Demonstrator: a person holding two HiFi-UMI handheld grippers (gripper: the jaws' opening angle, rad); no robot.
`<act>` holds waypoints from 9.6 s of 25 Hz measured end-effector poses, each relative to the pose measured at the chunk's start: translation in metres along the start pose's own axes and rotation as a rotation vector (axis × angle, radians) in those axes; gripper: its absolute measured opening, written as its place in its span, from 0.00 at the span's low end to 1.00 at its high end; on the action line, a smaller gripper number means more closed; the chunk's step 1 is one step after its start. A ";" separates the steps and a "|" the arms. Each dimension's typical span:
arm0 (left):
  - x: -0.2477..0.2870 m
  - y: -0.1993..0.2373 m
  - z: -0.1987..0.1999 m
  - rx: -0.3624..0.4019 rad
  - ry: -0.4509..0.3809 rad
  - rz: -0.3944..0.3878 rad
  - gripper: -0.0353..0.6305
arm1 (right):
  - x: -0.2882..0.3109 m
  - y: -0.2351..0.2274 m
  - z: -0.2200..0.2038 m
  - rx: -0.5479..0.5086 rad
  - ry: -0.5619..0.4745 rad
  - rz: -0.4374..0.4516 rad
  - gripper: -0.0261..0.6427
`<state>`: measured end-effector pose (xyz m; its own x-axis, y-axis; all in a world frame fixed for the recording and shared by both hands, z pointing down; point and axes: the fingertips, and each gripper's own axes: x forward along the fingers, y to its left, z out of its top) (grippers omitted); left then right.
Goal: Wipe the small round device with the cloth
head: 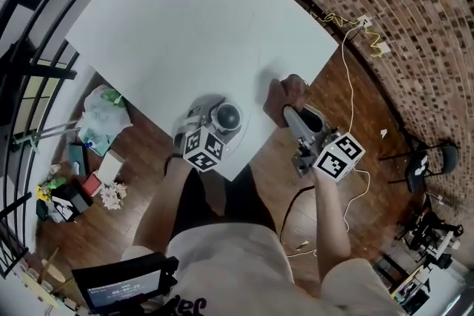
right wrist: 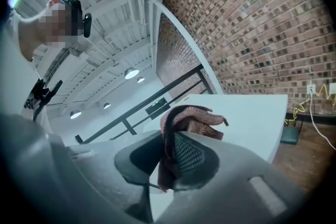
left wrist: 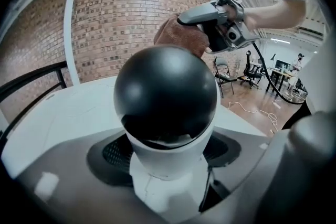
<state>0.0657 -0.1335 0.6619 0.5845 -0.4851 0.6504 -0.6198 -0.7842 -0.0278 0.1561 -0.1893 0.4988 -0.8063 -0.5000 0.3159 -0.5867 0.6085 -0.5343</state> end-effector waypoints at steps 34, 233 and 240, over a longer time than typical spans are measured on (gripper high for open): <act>-0.124 0.004 0.010 -0.560 -0.346 0.361 0.64 | 0.177 0.127 -0.103 -0.772 1.437 1.336 0.10; -0.236 0.041 -0.027 -0.598 -0.450 0.506 0.64 | 0.142 0.110 -0.133 -0.949 1.505 1.236 0.11; -0.219 0.035 -0.009 -0.569 -0.449 0.399 0.64 | 0.153 0.053 -0.102 -0.752 1.299 0.951 0.11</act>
<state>-0.0884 -0.0516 0.5254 0.3437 -0.8885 0.3040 -0.9247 -0.2638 0.2746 -0.0060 -0.1701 0.5987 -0.1714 0.6956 0.6977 0.4700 0.6801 -0.5627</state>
